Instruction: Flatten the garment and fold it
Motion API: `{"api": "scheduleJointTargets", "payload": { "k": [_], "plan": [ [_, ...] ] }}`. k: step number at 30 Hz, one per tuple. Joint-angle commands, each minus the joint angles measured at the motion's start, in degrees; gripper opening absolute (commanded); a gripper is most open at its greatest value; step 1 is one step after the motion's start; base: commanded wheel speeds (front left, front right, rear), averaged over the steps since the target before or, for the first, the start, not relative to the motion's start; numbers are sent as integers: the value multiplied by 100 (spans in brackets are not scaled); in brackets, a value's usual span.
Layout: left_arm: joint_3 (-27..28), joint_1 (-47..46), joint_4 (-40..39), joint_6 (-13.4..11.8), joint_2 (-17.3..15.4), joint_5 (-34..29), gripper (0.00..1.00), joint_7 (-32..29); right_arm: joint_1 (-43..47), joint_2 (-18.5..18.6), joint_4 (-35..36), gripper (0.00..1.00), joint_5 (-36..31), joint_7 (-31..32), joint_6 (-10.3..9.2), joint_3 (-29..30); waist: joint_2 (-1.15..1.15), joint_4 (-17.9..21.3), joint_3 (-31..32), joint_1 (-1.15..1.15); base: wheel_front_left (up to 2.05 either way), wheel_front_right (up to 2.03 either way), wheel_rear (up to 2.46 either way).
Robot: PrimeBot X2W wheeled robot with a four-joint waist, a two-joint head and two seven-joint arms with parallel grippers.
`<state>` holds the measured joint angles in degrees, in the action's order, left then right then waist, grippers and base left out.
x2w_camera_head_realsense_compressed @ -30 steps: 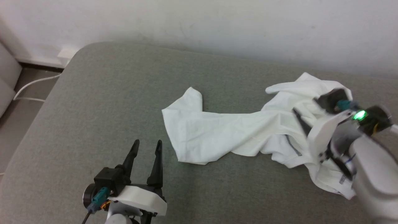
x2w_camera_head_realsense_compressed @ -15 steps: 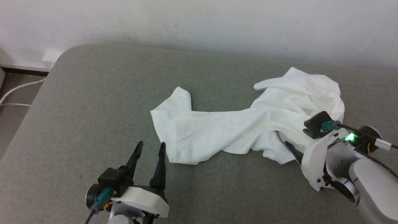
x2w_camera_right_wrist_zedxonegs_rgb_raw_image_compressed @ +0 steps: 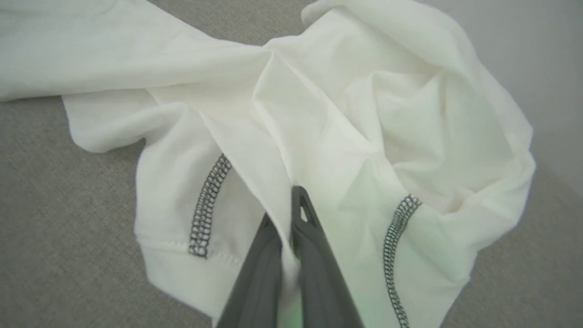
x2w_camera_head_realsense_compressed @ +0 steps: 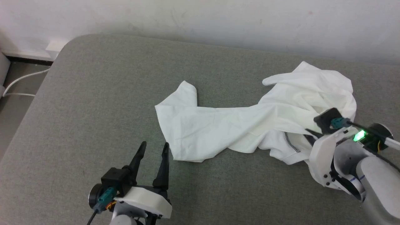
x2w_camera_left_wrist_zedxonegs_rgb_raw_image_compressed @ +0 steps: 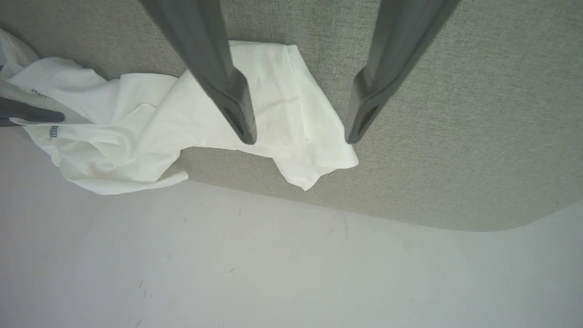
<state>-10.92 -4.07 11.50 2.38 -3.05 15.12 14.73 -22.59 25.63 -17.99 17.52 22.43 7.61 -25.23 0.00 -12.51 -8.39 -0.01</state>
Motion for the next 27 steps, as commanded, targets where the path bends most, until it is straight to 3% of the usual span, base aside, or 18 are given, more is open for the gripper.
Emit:
{"api": "scheduleJointTargets", "payload": {
  "k": [1,7,14,18,22,23,24,27],
  "plan": [
    [13,-53,30,-40,16,21,100,27,-3,-77,70,0,-23,-131,-12,120,0,83,90,1,0,0,0],
    [194,158,65,-27,16,-29,100,27,489,-417,951,0,61,-356,-12,1164,0,544,423,1,0,0,0],
    [294,312,61,22,16,-91,100,27,1696,-1137,2165,0,116,-17,-12,3169,0,1172,635,1,0,0,0],
    [245,235,82,57,17,-116,100,27,2144,-1663,2104,0,-279,225,-12,4442,0,1330,605,1,0,0,0],
    [193,181,111,56,17,-109,100,27,2368,-1868,1368,2,-640,439,-12,5020,0,1383,568,1,0,0,0],
    [181,180,129,58,17,-108,100,27,2405,-1818,1139,93,-776,452,-12,5002,0,1389,556,1,0,0,0],
    [167,174,149,60,17,-109,100,27,2425,-1741,959,100,-915,395,-12,4932,0,1388,529,1,0,0,0],
    [155,141,193,63,17,-112,100,27,2373,-1712,660,100,-918,199,-12,4666,0,1380,491,1,0,0,0]
  ]
}}
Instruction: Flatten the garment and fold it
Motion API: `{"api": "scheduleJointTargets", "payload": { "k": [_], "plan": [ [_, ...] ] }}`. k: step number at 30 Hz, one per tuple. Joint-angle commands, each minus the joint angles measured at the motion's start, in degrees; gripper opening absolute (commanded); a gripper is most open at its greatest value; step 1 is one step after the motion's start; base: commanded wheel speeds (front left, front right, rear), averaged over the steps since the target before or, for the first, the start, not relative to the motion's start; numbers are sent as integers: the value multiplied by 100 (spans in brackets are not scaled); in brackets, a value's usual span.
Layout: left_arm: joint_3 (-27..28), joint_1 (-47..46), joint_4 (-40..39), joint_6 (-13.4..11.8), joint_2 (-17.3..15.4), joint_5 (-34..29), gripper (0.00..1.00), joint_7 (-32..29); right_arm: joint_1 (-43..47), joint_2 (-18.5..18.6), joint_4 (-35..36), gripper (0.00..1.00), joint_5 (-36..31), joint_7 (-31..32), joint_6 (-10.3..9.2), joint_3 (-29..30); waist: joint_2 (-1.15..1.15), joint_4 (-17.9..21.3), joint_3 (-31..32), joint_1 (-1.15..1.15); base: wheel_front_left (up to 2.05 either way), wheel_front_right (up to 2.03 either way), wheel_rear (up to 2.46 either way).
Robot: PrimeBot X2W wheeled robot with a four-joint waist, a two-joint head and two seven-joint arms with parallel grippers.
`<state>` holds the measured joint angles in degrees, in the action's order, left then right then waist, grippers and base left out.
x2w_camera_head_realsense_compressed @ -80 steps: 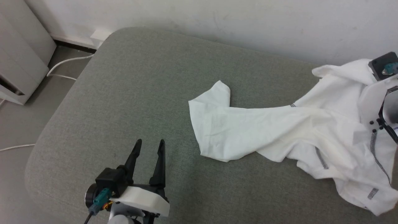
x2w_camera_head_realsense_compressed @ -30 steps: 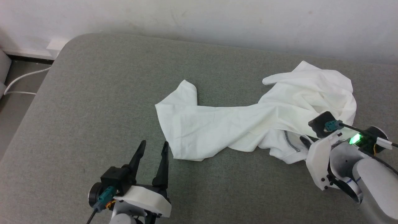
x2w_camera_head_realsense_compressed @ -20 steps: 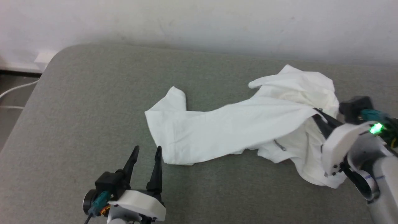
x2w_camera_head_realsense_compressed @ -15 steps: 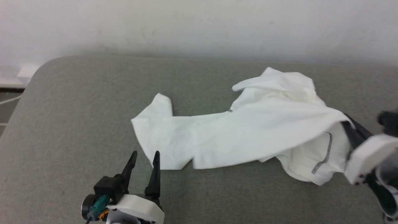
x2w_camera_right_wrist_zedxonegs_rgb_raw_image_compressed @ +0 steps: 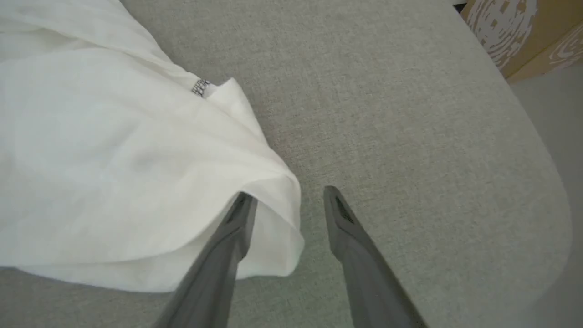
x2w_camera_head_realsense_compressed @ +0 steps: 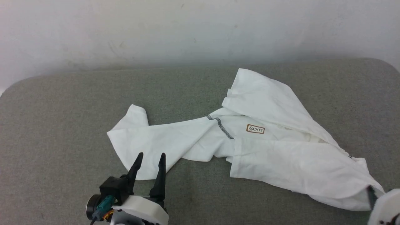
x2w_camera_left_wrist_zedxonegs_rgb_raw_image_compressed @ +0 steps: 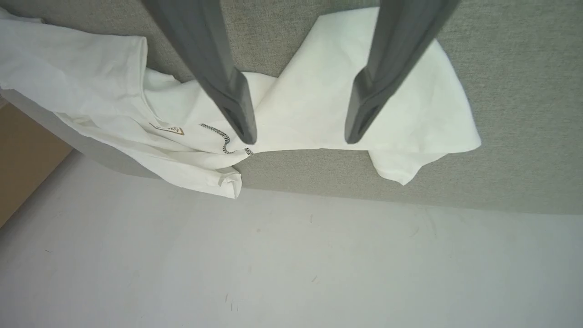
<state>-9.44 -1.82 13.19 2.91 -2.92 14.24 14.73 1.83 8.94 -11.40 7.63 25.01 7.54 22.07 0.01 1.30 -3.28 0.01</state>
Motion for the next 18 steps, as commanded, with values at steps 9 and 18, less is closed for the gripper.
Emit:
{"api": "scheduleJointTargets", "payload": {
  "k": [9,18],
  "plan": [
    [88,-77,69,22,4,-39,100,27,103,604,1657,100,821,155,-5,-2120,-1,39,-55,-1,0,0,0],
    [-146,-247,85,-10,4,66,100,27,-443,1339,2321,100,1378,540,-5,-4506,-1,-303,-223,-1,0,0,0]
  ]
}}
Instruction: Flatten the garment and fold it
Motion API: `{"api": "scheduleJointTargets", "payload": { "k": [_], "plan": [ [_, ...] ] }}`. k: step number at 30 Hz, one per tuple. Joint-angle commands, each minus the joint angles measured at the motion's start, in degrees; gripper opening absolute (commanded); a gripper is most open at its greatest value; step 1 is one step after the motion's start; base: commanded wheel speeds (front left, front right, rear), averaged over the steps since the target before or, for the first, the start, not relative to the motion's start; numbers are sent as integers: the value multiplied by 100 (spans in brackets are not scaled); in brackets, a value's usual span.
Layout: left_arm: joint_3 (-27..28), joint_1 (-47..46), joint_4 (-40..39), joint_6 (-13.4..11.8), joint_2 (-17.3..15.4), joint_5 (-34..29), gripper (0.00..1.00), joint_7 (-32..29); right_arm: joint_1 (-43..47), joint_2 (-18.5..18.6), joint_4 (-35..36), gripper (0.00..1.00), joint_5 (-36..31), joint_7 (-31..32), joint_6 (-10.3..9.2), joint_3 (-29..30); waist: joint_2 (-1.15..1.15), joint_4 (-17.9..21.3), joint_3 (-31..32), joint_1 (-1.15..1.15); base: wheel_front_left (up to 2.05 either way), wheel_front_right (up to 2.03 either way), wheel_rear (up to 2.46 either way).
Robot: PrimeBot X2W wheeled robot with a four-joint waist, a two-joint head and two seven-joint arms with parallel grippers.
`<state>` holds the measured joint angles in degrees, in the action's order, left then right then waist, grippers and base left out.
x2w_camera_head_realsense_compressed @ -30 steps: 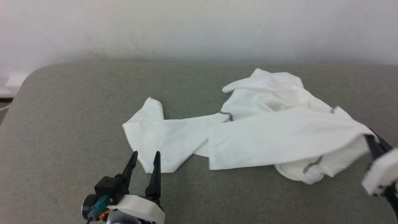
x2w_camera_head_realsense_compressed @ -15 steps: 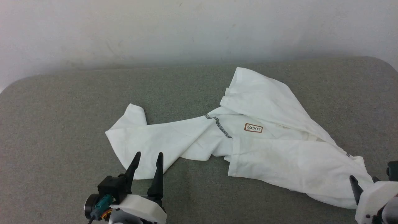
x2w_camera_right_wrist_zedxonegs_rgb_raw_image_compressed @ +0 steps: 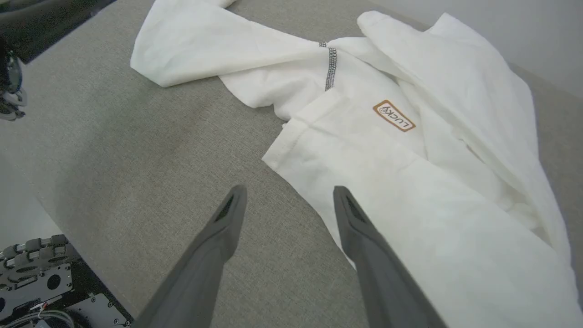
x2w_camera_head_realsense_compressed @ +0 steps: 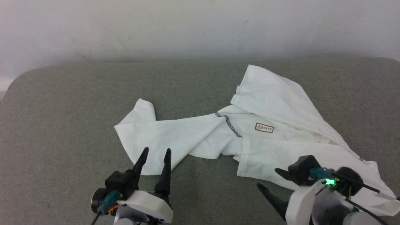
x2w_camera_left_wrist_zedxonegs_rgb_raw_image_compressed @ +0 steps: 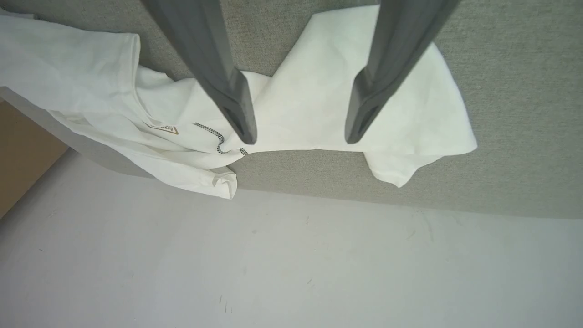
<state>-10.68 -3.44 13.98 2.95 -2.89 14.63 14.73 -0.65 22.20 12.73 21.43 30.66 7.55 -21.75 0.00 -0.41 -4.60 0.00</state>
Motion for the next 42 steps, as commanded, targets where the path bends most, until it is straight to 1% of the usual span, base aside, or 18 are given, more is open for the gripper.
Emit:
{"api": "scheduleJointTargets", "payload": {
  "k": [1,4,8,12,16,25,26,27,28,31,36,39,42],
  "plan": [
    [-47,-98,12,-23,2,36,100,27,-335,35,-228,100,-2,-40,-6,-312,0,-186,-119,0,0,0,0],
    [-103,-143,41,-40,2,45,100,27,-766,125,-738,100,-62,-96,-6,-780,0,-357,-190,0,0,0,0],
    [-146,-207,60,-64,2,79,100,27,-1243,236,-1467,100,-143,-176,-6,-1185,0,-590,-278,0,0,0,0],
    [-202,-239,55,-86,2,118,100,27,-1534,262,-2062,100,-48,-266,-6,-1434,0,-794,-372,0,0,0,0],
    [-243,-255,53,-114,2,155,100,27,-1694,310,-2503,100,136,-240,-6,-1707,0,-941,-443,0,0,0,0],
    [-263,-276,32,-166,2,170,100,27,-1886,333,-3281,100,301,-323,-6,-2061,0,-1037,-526,0,0,0,0],
    [-265,-285,31,-169,2,171,100,27,-1899,337,-3336,45,328,-322,-6,-2116,0,-1033,-536,0,0,0,0],
    [-265,-285,31,-169,2,171,100,27,-1899,337,-3336,45,328,-322,-6,-2116,0,-1033,-536,0,0,0,0],
    [-269,-296,32,-173,2,171,100,27,-1915,341,-3378,0,347,-345,-6,-2170,0,-1025,-544,0,0,0,0],
    [-267,-316,35,-187,2,169,100,27,-1990,359,-3455,0,389,-486,-6,-2297,0,-964,-539,0,0,0,0],
    [-224,-299,61,-174,2,126,100,27,-2090,362,-3304,0,410,-920,-6,-2110,0,-759,-423,0,0,0,0],
    [-151,-244,82,-172,2,99,100,27,-1979,403,-2850,0,500,-1124,-6,-1762,0,-598,-279,0,0,0,0],
    [-51,-133,80,-161,1,71,100,27,-1734,544,-2137,0,629,-1128,-6,-1206,0,-387,-123,0,0,0,0]
  ]
}}
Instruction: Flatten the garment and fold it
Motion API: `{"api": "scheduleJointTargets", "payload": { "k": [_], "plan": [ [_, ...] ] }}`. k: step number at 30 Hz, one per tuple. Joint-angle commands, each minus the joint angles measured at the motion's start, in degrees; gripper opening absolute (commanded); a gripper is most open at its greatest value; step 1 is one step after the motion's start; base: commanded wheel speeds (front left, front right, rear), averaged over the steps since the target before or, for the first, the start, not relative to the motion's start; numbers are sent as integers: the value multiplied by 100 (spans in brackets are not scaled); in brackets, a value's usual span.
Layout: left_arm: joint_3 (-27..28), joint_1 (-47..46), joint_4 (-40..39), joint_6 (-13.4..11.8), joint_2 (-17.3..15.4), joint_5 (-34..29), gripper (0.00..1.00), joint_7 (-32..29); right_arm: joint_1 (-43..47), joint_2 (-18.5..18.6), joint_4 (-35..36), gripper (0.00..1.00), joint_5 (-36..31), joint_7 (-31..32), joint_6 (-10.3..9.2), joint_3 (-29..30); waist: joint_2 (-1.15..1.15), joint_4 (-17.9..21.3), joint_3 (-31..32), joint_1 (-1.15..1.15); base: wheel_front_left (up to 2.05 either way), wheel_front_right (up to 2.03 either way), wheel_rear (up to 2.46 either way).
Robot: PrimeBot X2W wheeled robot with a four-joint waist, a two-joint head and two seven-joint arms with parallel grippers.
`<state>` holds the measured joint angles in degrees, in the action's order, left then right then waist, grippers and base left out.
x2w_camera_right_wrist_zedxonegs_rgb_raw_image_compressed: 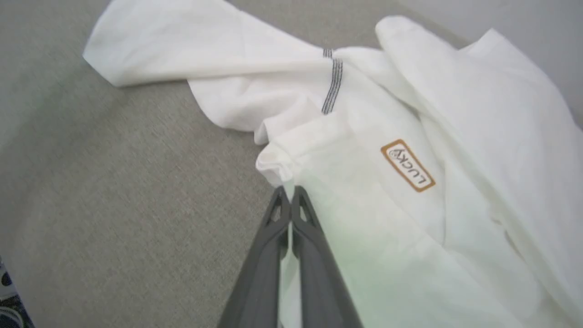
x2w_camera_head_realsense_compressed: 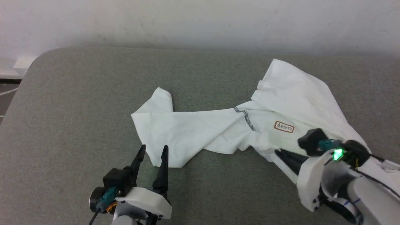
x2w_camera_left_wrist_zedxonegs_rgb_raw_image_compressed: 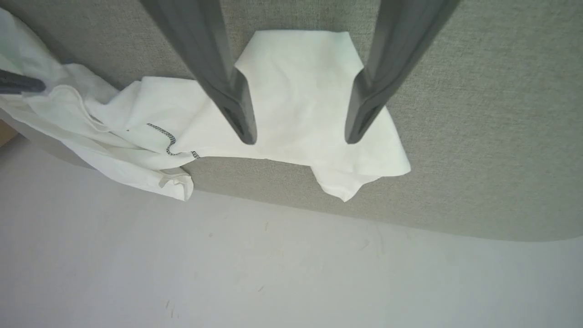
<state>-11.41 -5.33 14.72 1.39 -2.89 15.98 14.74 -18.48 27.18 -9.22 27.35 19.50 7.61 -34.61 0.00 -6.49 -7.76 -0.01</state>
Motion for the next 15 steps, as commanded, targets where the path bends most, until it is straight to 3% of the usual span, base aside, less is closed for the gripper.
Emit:
{"api": "scheduleJointTargets", "payload": {
  "k": [1,5,8,12,15],
  "plan": [
    [57,98,3,2,-2,-74,100,26,159,105,325,0,107,49,-12,305,0,306,238,1,0,0,0],
    [149,197,-27,43,-4,-116,100,26,567,404,1264,0,299,513,-12,1469,0,623,301,1,0,0,0],
    [164,167,-43,78,-3,-150,100,26,709,622,1573,0,304,872,-12,2528,0,783,265,1,0,0,0],
    [137,31,-57,114,-2,-201,100,26,570,932,1190,0,-31,902,-12,3633,0,865,98,1,0,0,0],
    [79,-99,-44,156,-1,-239,100,26,358,1105,411,0,-466,672,-12,4214,0,811,-56,1,0,0,0]
  ]
}}
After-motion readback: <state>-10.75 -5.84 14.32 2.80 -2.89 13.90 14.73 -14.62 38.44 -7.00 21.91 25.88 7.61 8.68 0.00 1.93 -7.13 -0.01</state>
